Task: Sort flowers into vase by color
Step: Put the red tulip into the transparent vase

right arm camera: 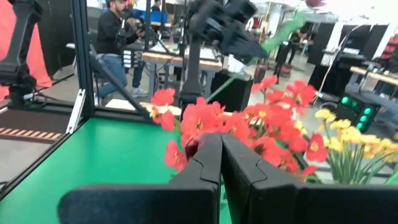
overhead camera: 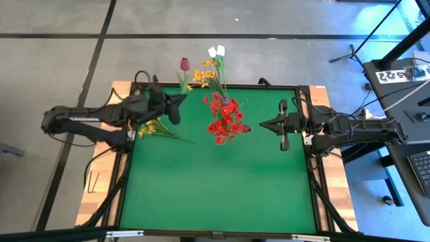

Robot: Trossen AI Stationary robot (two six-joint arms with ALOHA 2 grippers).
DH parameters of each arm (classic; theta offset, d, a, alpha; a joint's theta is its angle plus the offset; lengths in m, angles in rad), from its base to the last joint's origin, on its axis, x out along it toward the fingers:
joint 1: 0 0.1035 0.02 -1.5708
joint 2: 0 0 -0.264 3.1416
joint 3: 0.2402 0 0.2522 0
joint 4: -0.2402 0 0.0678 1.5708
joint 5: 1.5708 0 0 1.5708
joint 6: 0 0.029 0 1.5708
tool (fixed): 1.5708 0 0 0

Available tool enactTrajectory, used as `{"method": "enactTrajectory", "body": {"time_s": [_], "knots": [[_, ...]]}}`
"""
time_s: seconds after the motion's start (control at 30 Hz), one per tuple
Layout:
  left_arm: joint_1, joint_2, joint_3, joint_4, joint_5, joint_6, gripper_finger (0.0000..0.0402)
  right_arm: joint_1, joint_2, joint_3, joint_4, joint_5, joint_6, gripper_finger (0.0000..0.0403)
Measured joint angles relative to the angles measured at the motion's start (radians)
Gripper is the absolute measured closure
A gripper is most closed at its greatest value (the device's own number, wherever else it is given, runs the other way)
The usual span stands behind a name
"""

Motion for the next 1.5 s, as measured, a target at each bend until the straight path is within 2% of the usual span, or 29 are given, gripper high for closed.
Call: {"method": "enactTrajectory", "body": {"time_s": [0.1, 0.27, 0.4, 0.5, 0.63, 0.8, 1.0, 1.13, 1.3, 1.5], "knots": [[-0.097, 0.023, 0.001, 0.188, -0.017, 0.172, 0.0401, 0.0, 0.0, 0.0, 0.025, 0.002, -0.018, 0.0393], [-0.231, 0.13, 0.002, 0.464, -0.089, 0.477, 0.0401, 0.0, 0.0, 0.0, 0.048, 0.002, -0.021, 0.0393], [-0.293, 0.246, 0.001, 0.713, -0.191, 0.759, 0.0401, 0.0, 0.0, 0.0, 0.054, 0.002, -0.021, 0.0393], [-0.309, 0.31, 0.001, 0.861, -0.213, 0.889, 0.0401, 0.0, 0.0, 0.0, 0.054, 0.002, -0.021, 0.0393], [-0.295, 0.334, -0.014, 0.918, -0.161, 0.9, 0.0401, 0.0, 0.0, 0.0, 0.052, 0.002, -0.021, 0.0393], [-0.25, 0.338, -0.123, 1.065, -0.084, 0.833, 0.0401, 0.0, 0.0, 0.0, 0.049, 0.002, -0.021, 0.0393], [-0.193, 0.343, -0.242, 1.272, 0.094, 0.709, 0.0401, 0.0, 0.0, 0.0, 0.032, 0.009, -0.022, 0.0393], [-0.152, 0.381, -0.254, 1.276, 0.11, 0.665, 0.0401, 0.0, 0.0, 0.0, 0.034, 0.009, -0.022, 0.0393], [-0.118, 0.439, -0.254, 1.344, 0.116, 0.667, 0.0401, 0.0, 0.0, 0.0, 0.035, 0.009, -0.022, 0.0393], [-0.083, 0.472, -0.243, 1.351, 0.132, 0.669, 0.0401, 0.0, 0.0, 0.0, 0.036, 0.01, -0.021, 0.0393]]}}
